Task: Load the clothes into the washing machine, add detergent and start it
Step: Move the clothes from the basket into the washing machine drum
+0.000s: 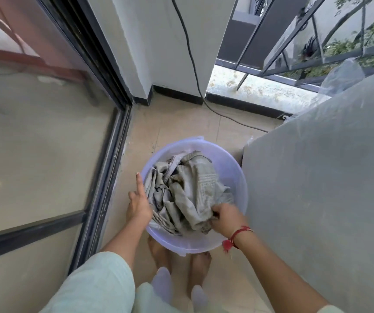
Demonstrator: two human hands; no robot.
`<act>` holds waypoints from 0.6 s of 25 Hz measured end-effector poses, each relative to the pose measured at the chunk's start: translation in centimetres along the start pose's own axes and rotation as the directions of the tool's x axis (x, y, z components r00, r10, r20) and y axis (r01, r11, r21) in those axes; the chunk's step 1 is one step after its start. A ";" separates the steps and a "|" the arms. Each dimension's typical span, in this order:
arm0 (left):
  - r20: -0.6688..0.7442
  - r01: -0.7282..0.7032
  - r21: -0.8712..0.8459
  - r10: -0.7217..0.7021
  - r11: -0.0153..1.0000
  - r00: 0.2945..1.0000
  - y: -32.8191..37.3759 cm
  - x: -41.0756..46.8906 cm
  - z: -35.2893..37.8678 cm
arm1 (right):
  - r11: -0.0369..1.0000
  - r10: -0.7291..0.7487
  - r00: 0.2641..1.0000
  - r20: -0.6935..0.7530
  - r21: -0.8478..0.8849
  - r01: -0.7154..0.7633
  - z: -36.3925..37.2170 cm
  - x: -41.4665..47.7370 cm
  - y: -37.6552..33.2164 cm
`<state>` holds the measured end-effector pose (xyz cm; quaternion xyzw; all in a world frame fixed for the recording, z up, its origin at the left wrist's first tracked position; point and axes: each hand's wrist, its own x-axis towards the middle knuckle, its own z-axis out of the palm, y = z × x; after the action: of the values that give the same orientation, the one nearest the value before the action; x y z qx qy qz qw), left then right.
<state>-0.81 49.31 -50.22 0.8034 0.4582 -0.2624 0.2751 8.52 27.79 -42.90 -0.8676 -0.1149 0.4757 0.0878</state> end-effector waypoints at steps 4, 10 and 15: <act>-0.008 -0.034 0.062 0.035 0.997 0.999 -2.2 0.5 1.1 | 0.992 -0.054 0.829 -0.557 0.062 0.106 -2.5 2.3 -3.1; -0.029 -0.033 0.187 0.039 0.982 0.999 -2.0 1.3 2.1 | 0.943 -0.197 0.971 0.132 -0.247 0.225 1.2 10.8 -5.7; -0.014 -0.028 0.128 0.030 0.991 0.999 -2.7 1.4 0.6 | 0.971 -0.135 0.811 -0.569 0.086 0.222 -2.6 2.1 -1.0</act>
<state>-2.69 50.89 -52.14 0.8280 0.4311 -0.2808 0.2231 11.70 29.24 -42.91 -0.9450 -0.1297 0.1977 0.2261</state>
